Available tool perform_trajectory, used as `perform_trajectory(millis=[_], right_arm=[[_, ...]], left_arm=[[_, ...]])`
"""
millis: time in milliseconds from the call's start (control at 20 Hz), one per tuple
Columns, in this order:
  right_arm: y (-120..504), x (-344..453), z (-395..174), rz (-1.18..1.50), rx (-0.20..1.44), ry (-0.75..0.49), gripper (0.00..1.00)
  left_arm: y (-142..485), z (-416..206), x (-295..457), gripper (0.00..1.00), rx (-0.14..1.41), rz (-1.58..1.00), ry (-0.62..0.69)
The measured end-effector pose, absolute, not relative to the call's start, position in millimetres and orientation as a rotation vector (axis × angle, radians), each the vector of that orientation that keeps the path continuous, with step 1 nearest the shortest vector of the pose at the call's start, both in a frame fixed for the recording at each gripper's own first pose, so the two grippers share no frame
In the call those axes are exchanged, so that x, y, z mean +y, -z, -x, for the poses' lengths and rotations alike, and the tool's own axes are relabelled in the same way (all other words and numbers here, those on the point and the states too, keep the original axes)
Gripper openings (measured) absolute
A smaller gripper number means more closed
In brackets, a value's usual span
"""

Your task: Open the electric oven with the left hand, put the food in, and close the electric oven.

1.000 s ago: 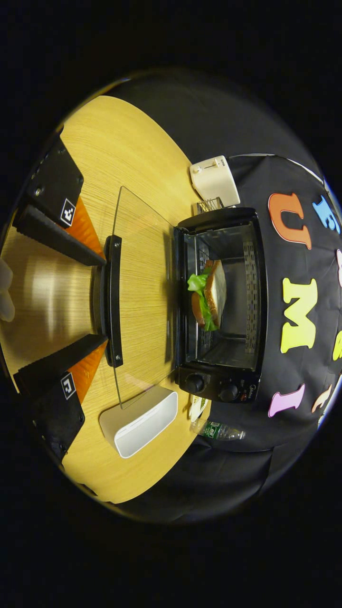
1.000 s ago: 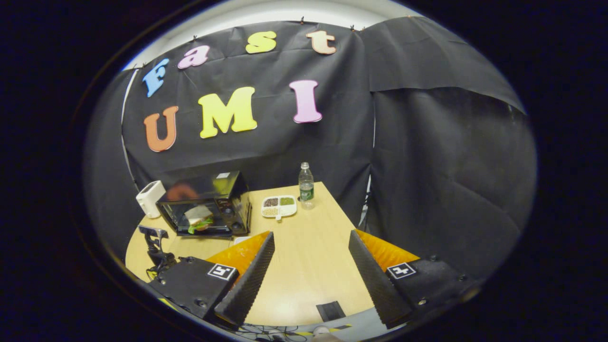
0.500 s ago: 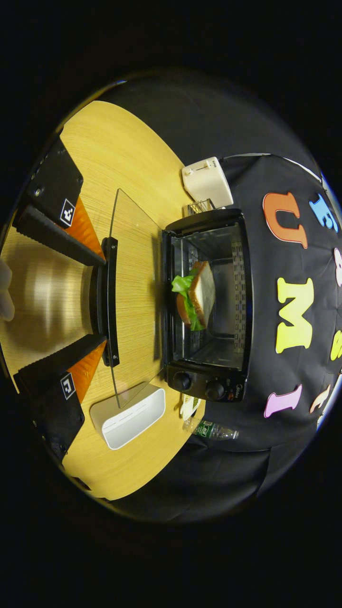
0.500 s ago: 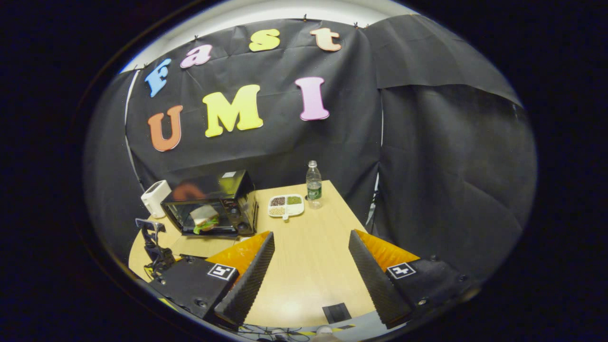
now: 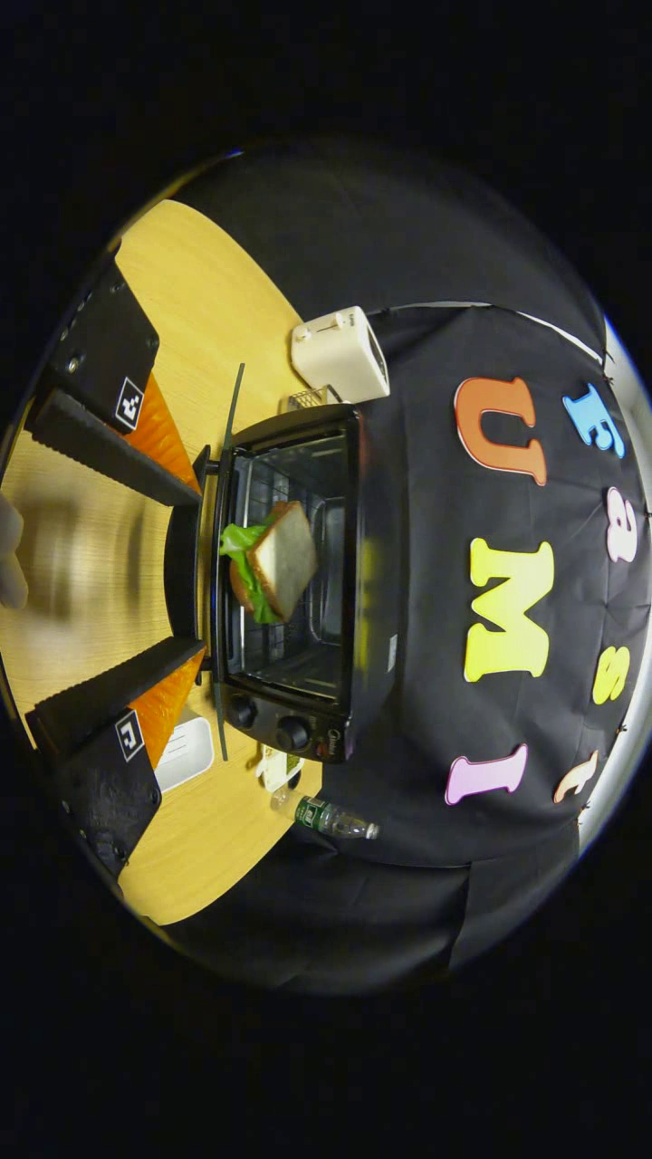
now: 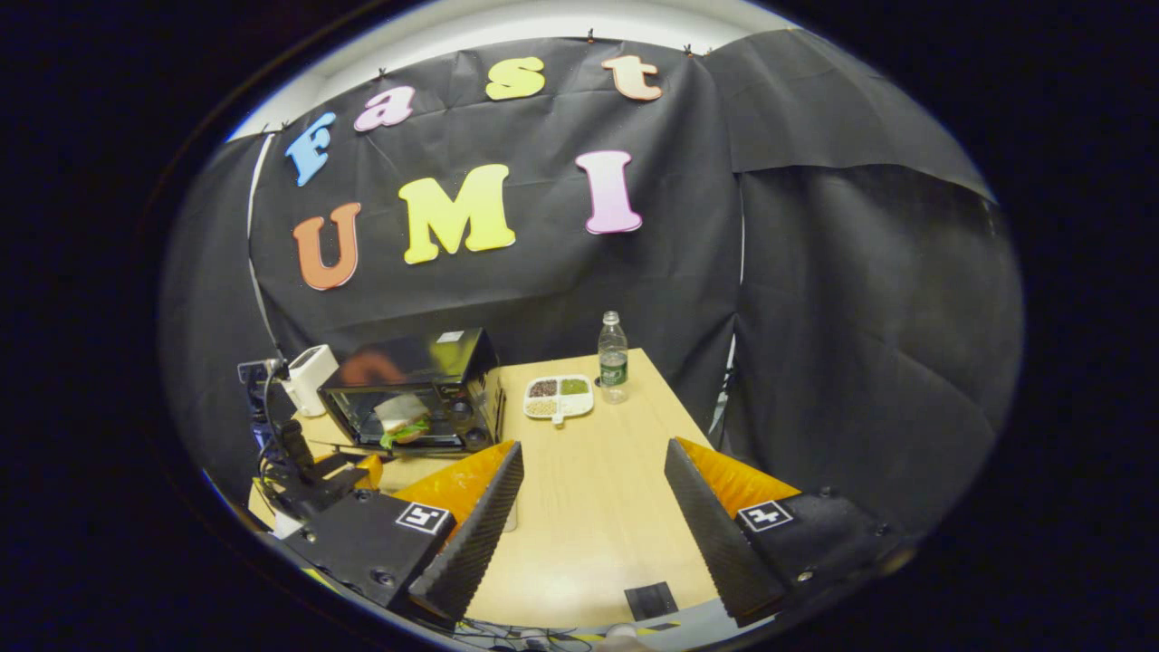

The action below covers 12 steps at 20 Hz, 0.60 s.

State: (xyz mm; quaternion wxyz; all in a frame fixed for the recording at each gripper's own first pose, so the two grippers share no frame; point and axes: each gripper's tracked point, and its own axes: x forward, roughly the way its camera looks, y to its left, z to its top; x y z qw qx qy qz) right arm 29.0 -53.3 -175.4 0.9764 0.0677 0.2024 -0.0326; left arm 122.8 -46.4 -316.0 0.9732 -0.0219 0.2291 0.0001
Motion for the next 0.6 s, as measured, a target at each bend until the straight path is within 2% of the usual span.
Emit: perform_trajectory(millis=[50, 100, 150, 300, 350, 400, 450, 500, 600], right_arm=[[175.0, -54.2, -28.8, -0.134, 0.406, 0.066, 1.0], [174.0, -56.0, -28.8, -0.131, 0.402, 0.069, 0.9], [172.0, -57.1, -29.2, -0.128, 0.398, 0.071, 1.0], [169.4, -62.5, -29.5, -0.135, 0.395, 0.083, 1.0], [169.1, -63.9, -29.0, -0.138, 0.393, 0.085, 0.9], [166.9, -63.4, -29.2, -0.138, 0.39, 0.087, 1.0], [167.5, -64.3, -29.8, -0.133, 0.39, 0.087, 0.89], [166.6, -63.4, -29.8, -0.131, 0.388, 0.085, 1.0], [164.0, -59.2, -30.8, -0.126, 0.383, 0.075, 1.0]], left_arm=[[309.4, -130.5, -46.7, 0.98, 0.441, 0.03, 0.002], [308.7, -138.0, -46.4, 0.98, 0.447, 0.031, 0.001], [303.3, -144.1, -46.1, 0.98, 0.433, 0.038, 0.0], [299.0, -162.6, -42.2, 0.98, 0.426, 0.045, -0.015], [299.4, -165.8, -40.5, 0.98, 0.427, 0.044, -0.016], [300.2, -166.8, -40.2, 0.98, 0.428, 0.04, -0.019], [301.2, -167.6, -39.8, 0.98, 0.431, 0.039, -0.017], [303.3, -167.2, -39.2, 0.98, 0.437, 0.037, -0.016], [301.8, -164.3, -37.3, 0.98, 0.436, 0.034, -0.02]])
